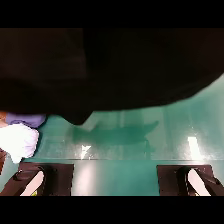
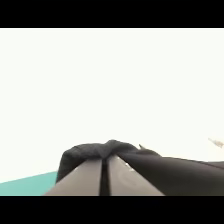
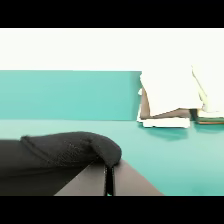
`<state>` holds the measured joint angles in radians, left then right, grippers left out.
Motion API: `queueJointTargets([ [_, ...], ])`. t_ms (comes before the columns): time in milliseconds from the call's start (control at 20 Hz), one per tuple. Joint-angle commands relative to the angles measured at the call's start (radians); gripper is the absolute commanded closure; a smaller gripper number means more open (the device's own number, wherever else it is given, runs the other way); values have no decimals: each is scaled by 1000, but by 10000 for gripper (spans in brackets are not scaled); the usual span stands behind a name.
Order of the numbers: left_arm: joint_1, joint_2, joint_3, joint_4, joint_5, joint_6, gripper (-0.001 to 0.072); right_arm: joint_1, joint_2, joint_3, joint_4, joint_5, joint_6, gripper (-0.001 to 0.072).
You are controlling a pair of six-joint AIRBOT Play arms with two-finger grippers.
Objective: Fold the shirts.
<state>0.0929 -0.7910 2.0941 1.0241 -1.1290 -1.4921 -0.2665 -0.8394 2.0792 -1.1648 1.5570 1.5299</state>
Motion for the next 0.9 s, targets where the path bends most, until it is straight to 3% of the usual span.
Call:
queueJointTargets([
  [0, 1, -31, -61, 34, -45, -31, 687, -23, -89, 82, -5, 101, 68, 699],
  [200, 1, -176, -321, 23, -170, -29, 686, 97, -204, -208, -17, 122, 105, 699],
  [450, 1, -458, -572, 3, -195, 7, 685, 224, -479, -484, -17, 109, 112, 699],
  [650, 1, -697, -602, -14, -86, 39, 685, 240, -698, -490, -12, -59, 95, 699],
  [850, 1, -783, -602, -30, 90, 96, 685, 240, -856, -319, -13, -157, 55, 699],
])
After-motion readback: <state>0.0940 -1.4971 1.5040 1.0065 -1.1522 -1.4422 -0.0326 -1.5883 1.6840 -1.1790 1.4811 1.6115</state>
